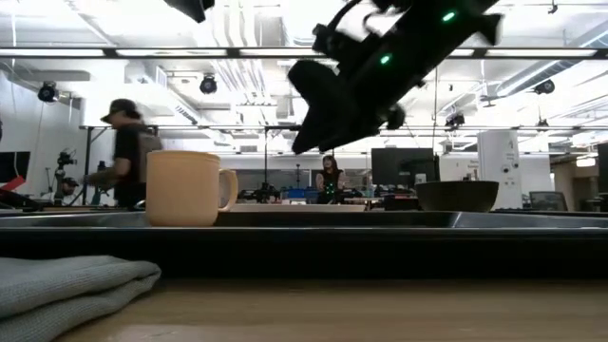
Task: Set up tray
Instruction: Put the orange mug on the black serving tray
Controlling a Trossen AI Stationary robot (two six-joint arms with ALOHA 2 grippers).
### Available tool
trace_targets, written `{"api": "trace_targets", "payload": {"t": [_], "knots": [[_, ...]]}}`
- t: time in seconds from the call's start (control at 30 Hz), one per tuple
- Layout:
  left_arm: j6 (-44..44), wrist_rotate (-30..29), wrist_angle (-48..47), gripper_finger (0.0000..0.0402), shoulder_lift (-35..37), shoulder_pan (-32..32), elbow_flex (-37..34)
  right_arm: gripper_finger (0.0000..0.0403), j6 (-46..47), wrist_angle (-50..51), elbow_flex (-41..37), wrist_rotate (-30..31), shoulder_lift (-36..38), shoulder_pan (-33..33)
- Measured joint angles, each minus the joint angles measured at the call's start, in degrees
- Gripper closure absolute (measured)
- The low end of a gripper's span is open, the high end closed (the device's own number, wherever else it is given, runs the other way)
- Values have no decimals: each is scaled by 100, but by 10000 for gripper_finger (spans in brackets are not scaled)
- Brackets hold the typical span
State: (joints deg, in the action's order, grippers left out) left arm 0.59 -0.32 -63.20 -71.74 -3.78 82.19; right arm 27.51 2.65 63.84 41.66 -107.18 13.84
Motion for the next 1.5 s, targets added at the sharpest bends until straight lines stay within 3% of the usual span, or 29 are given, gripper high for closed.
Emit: {"api": "trace_targets", "payload": {"t": [0.17,0.27,0.5,0.73,1.1,1.33,1.5], "knots": [[-89,-4,96,299,416,-85,-390,190,-777,-246,202,-1312,0,-562],[-96,-17,95,299,551,-83,-629,209,-1138,137,646,-2098,0,-849],[-179,-7,119,299,629,-83,-1113,245,-1873,1800,1801,-2615,9,-1347],[-179,31,130,299,679,-111,-1653,250,-2088,2122,2124,-3455,17,-1804],[-283,-204,1061,299,1372,-107,-2654,250,-1970,1926,2060,-3969,-448,-1947],[593,-303,933,299,1457,-104,-3228,250,-1998,1929,2126,-4035,-693,-1707],[734,-1138,986,299,1431,-104,-3488,250,-1930,1701,2124,-4021,-691,-1467]]}}
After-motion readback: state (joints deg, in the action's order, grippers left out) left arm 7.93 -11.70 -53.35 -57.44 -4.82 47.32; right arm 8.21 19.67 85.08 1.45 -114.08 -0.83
